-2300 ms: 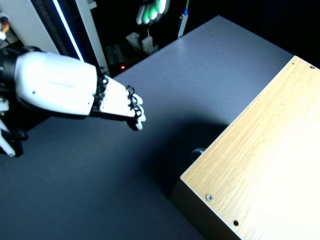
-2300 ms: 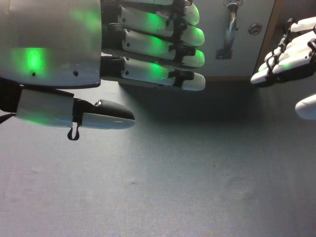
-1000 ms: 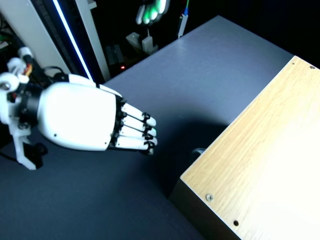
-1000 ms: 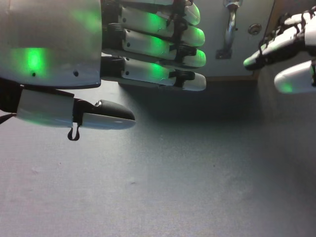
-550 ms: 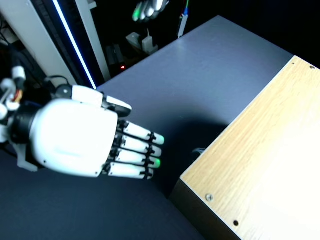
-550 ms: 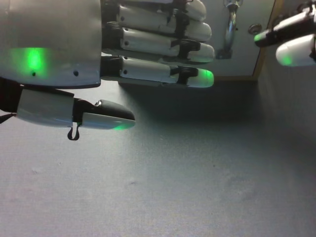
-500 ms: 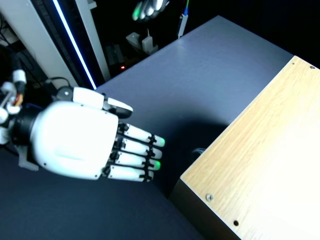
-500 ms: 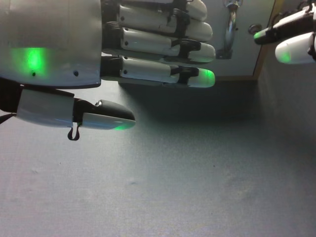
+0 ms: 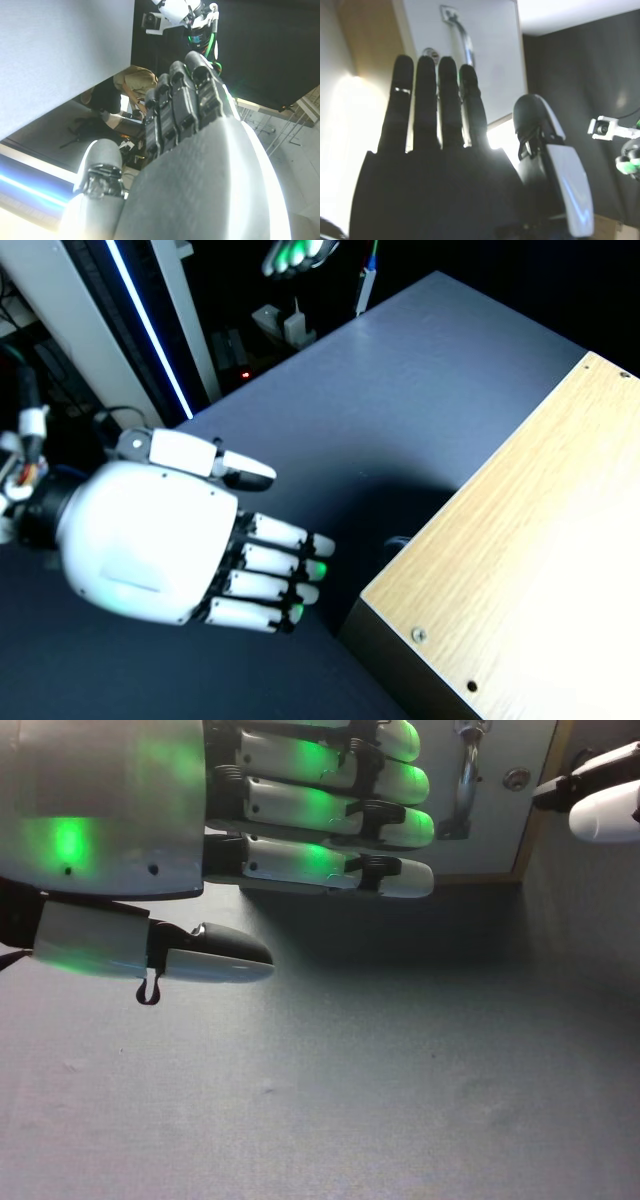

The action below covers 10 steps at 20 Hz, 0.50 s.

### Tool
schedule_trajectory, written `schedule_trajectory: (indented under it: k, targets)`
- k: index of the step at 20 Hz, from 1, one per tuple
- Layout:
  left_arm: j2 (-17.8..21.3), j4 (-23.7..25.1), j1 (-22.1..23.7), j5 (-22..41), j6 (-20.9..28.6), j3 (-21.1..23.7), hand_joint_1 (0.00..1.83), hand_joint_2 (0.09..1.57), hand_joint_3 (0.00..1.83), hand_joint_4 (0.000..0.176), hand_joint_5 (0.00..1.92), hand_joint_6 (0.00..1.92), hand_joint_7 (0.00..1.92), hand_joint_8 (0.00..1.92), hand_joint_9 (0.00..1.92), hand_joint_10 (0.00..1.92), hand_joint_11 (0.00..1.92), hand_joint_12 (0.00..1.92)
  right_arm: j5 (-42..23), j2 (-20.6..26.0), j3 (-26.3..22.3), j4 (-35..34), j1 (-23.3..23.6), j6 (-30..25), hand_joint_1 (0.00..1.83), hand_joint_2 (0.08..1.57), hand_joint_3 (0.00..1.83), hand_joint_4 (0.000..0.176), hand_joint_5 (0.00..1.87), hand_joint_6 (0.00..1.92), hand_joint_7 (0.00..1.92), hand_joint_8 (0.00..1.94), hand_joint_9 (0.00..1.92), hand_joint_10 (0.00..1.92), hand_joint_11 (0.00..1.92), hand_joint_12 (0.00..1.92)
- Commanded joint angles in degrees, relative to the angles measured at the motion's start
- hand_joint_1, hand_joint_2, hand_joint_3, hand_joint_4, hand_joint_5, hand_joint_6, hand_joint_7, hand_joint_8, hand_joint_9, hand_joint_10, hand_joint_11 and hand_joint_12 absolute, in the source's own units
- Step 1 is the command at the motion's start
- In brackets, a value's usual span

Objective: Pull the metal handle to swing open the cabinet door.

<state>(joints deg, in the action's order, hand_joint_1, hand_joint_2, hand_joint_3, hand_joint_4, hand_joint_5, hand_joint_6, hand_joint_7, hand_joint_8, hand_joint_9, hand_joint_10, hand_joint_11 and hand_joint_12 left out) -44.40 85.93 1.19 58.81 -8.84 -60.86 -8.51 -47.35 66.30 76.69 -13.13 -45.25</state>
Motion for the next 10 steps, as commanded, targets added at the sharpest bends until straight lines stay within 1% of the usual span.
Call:
schedule_trajectory:
  k: [1,4,7,9,10]
  targets:
    - [0.37,-5.62,0.46,1.41,-0.54,0.02,0.00,1.57,0.02,0.000,0.26,0.00,0.27,0.00,0.24,0.00,0.00,0.59,-1.11,0.54,-0.34,-1.63,0.23,-0.44,0.00,1.51,0.00,0.000,0.36,0.01,0.37,0.01,0.32,0.01,0.00,0.86]
    - [0.37,-5.62,0.46,1.41,-0.54,0.02,0.00,1.57,0.05,0.000,0.27,0.00,0.27,0.00,0.25,0.00,0.00,0.60,-1.11,1.29,-1.15,-4.18,-0.68,-0.44,0.00,1.51,0.00,0.000,0.35,0.00,0.35,0.00,0.31,0.00,0.00,0.82]
    - [0.37,-5.62,0.46,1.41,-0.54,0.02,0.00,1.57,0.04,0.000,0.27,0.00,0.28,0.00,0.25,0.00,0.00,0.60,-0.69,1.93,-1.67,-7.44,-1.48,-0.44,0.00,1.52,0.00,0.000,0.36,0.00,0.36,0.00,0.31,0.00,0.00,0.82]
    - [0.37,-5.62,0.46,1.41,-0.54,0.02,0.00,1.57,0.03,0.000,0.27,0.00,0.28,0.00,0.26,0.00,0.00,0.62,2.65,2.36,-2.92,-8.08,-1.48,-0.44,0.00,1.51,0.00,0.000,0.36,0.00,0.37,0.00,0.32,0.00,0.00,0.85]
    - [0.37,-5.62,0.46,1.41,-0.54,0.02,0.00,1.57,0.03,0.000,0.27,0.00,0.28,0.00,0.26,0.00,0.00,0.61,3.31,2.63,-3.36,-9.05,-1.48,-0.44,0.00,1.51,0.00,0.000,0.35,0.00,0.36,0.00,0.32,0.00,0.00,0.85]
